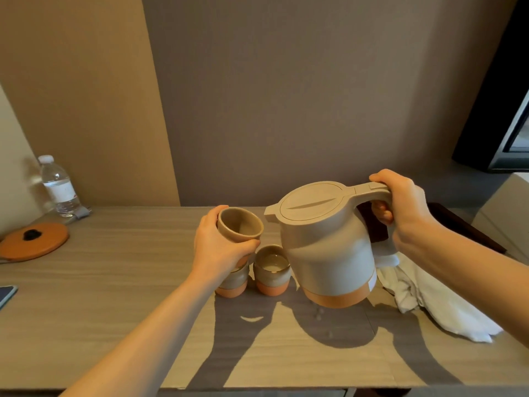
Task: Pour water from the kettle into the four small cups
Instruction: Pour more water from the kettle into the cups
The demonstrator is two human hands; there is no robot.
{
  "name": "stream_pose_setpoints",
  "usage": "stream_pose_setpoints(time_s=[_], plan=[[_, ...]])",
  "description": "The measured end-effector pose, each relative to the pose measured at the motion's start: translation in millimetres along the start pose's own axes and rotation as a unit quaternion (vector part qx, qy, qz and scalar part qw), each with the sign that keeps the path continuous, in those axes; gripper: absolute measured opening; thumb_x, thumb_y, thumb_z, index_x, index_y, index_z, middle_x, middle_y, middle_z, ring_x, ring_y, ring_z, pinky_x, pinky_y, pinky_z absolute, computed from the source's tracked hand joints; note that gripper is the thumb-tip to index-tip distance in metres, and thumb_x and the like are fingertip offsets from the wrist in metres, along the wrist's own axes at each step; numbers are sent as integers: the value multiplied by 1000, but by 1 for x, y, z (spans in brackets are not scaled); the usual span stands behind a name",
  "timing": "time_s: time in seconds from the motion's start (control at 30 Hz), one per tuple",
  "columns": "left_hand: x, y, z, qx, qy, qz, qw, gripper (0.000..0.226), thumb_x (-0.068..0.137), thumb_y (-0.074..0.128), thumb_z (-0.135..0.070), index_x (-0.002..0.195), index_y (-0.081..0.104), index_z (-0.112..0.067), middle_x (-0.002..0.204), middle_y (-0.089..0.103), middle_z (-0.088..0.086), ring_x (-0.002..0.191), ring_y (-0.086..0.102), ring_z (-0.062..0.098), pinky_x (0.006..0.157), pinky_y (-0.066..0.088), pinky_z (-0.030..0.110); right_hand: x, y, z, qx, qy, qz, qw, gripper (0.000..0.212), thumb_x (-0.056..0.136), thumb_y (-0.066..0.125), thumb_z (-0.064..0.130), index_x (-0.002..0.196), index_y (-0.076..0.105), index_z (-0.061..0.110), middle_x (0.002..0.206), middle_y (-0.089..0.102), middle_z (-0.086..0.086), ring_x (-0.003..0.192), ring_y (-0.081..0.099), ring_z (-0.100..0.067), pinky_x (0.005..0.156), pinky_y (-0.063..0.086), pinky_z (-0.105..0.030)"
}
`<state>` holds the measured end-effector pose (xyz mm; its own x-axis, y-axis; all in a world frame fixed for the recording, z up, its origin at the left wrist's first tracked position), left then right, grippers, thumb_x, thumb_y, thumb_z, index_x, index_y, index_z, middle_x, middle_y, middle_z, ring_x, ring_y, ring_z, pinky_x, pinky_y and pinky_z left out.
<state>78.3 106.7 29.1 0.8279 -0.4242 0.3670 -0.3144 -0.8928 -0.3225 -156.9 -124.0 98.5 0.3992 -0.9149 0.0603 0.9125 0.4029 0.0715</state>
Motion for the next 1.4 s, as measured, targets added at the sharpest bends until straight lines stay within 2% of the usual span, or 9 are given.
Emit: stream_pose_setpoints(time_s=[0.07, 0.2, 0.37, 0.5, 0.83, 1.03, 1.23, 1.3, 1.4], plan=[[-5, -2, -2, 17, 17, 3, 1000, 86, 48, 94, -26, 121, 49, -34, 119, 52, -11, 114, 50, 16, 91, 48, 37, -1, 3, 4, -4, -7, 6, 1000, 31, 83, 60, 32, 61, 54, 11, 38, 45, 6, 32, 36, -6, 49, 32, -24], [-13, 4, -6, 59, 44, 35, 997, 91, 48, 93, -32, 127, 49, -32, 120, 51, -12, 116, 47, 16, 91, 47, 36, -4, 10, 12, -13, -16, 17, 1000, 29, 83, 61, 31, 63, 55, 12, 37, 47, 8, 34, 40, -6, 50, 33, -23], [-20, 15, -15, 89, 70, 72, 991, 91, 51, 93, -29, 130, 48, -30, 123, 47, -15, 116, 40, 12, 86, 38, 23, -6, 21, 20, -45, -30, 50, 997, 30, 84, 61, 29, 60, 53, 13, 34, 45, 10, 36, 42, -5, 54, 33, -26], [-24, 19, -21, 96, 84, 88, 988, 89, 52, 91, -26, 129, 47, -30, 121, 46, -16, 113, 37, 9, 75, 31, 10, -5, 27, 22, -71, -32, 60, 995, 29, 85, 62, 27, 62, 52, 13, 32, 44, 9, 27, 40, -3, 54, 33, -26], [-30, 27, -21, 115, 84, 115, 983, 88, 52, 90, -30, 129, 48, -27, 115, 46, -18, 119, 36, 13, 87, 34, 27, -2, 35, 23, -129, -55, 80, 987, 31, 84, 63, 27, 60, 54, 9, 33, 45, 8, 28, 41, -3, 54, 33, -26], [-31, 30, -14, 105, 62, 115, 986, 91, 51, 91, -34, 130, 45, -30, 116, 48, -18, 123, 35, 12, 88, 35, 27, -5, 38, 22, -156, -65, 84, 982, 34, 86, 62, 24, 57, 54, 9, 33, 46, 9, 35, 44, -5, 53, 34, -24], [-33, 29, -8, 95, 49, 107, 988, 92, 50, 91, -35, 130, 46, -30, 125, 52, -10, 118, 38, 12, 86, 36, 26, -6, 41, 20, -174, -68, 90, 978, 34, 85, 62, 24, 56, 53, 9, 35, 46, 9, 30, 41, -3, 52, 35, -24], [-34, 29, -6, 94, 45, 109, 989, 92, 48, 90, -40, 129, 46, -31, 125, 52, -10, 118, 41, 14, 85, 37, 26, -6, 42, 20, -182, -70, 91, 977, 35, 85, 62, 24, 54, 53, 9, 35, 45, 8, 30, 41, -3, 51, 35, -24], [-37, 29, -6, 93, 39, 108, 989, 99, 38, 80, -58, 128, 46, -32, 124, 54, -12, 116, 46, 14, 90, 46, 32, -7, 44, 22, -193, -80, 91, 974, 39, 85, 62, 23, 51, 50, 10, 33, 44, 9, 29, 40, -3, 52, 34, -25]])
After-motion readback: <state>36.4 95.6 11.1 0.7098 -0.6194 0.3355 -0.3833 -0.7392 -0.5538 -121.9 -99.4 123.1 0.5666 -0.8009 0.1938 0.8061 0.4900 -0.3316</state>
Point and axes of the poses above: each hand's wrist, its own x-axis towards the middle knuckle, its own y-axis out of the palm, z = x × y, the point moved 9 cm from there along x, towards the middle knuckle
